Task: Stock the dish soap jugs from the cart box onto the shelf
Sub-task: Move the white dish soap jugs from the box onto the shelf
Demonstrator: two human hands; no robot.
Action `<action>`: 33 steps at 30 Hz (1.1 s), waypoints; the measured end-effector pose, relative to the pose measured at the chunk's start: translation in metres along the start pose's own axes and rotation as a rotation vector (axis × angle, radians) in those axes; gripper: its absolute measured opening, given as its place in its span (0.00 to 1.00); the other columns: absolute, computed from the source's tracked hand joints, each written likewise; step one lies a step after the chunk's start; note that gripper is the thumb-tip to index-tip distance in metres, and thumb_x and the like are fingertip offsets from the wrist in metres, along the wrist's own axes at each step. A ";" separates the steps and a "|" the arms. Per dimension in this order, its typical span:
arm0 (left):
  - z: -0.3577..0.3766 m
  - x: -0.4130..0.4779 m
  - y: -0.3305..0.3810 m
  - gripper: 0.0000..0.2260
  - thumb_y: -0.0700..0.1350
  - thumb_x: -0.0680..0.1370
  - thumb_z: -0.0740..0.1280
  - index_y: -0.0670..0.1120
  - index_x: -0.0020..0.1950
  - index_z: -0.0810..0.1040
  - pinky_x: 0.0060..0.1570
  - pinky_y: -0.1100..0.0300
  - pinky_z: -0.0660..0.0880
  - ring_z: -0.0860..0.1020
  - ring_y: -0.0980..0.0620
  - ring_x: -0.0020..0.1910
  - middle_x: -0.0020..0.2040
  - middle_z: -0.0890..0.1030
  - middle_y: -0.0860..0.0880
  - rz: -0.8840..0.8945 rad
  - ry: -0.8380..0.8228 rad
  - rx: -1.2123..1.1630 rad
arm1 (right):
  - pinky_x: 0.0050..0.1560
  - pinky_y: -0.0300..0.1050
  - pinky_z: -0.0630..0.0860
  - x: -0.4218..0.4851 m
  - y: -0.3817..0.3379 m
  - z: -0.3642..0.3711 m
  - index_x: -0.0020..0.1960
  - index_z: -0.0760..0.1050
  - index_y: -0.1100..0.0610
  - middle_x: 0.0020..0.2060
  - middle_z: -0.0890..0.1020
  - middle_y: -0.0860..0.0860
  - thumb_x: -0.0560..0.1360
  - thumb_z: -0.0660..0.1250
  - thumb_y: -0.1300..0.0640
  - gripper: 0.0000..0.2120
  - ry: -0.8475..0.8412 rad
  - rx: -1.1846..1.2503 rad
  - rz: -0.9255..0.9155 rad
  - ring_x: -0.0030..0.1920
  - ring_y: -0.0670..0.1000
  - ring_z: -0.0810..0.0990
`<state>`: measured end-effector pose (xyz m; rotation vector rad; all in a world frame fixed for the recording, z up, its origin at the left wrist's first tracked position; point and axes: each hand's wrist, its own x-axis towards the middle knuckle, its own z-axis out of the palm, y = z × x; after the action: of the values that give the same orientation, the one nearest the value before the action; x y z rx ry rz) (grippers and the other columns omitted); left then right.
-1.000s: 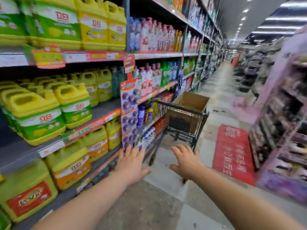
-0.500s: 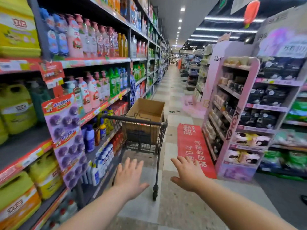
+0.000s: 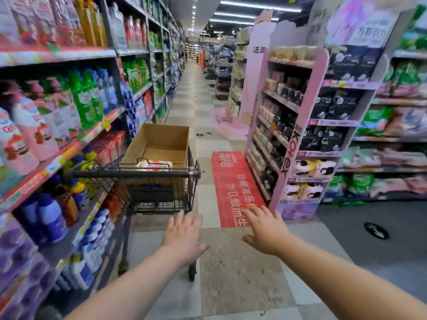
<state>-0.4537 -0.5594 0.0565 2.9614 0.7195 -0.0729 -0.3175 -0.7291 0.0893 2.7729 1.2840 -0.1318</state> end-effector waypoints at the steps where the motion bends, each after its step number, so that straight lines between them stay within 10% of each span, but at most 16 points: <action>1: -0.001 0.014 0.001 0.38 0.64 0.75 0.59 0.49 0.77 0.47 0.74 0.45 0.45 0.46 0.43 0.77 0.78 0.51 0.46 0.005 -0.005 0.005 | 0.72 0.62 0.52 0.011 0.007 0.003 0.76 0.50 0.49 0.76 0.57 0.51 0.75 0.61 0.40 0.36 -0.017 -0.002 0.012 0.76 0.58 0.53; 19: -0.015 0.340 0.080 0.37 0.66 0.75 0.57 0.49 0.77 0.49 0.74 0.44 0.47 0.50 0.44 0.76 0.76 0.56 0.47 -0.025 0.051 0.032 | 0.73 0.63 0.49 0.293 0.198 -0.020 0.77 0.49 0.50 0.76 0.56 0.53 0.76 0.61 0.44 0.35 -0.040 -0.043 -0.066 0.76 0.58 0.51; 33: -0.019 0.558 0.013 0.34 0.64 0.75 0.58 0.49 0.75 0.54 0.73 0.43 0.49 0.52 0.43 0.76 0.76 0.58 0.47 -0.119 0.042 0.006 | 0.73 0.62 0.45 0.523 0.213 -0.041 0.77 0.46 0.48 0.77 0.53 0.51 0.77 0.59 0.42 0.35 -0.037 -0.012 -0.162 0.77 0.58 0.47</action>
<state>0.0480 -0.3148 0.0385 2.9311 0.9018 -0.0218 0.1842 -0.4659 0.0793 2.6406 1.4943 -0.1841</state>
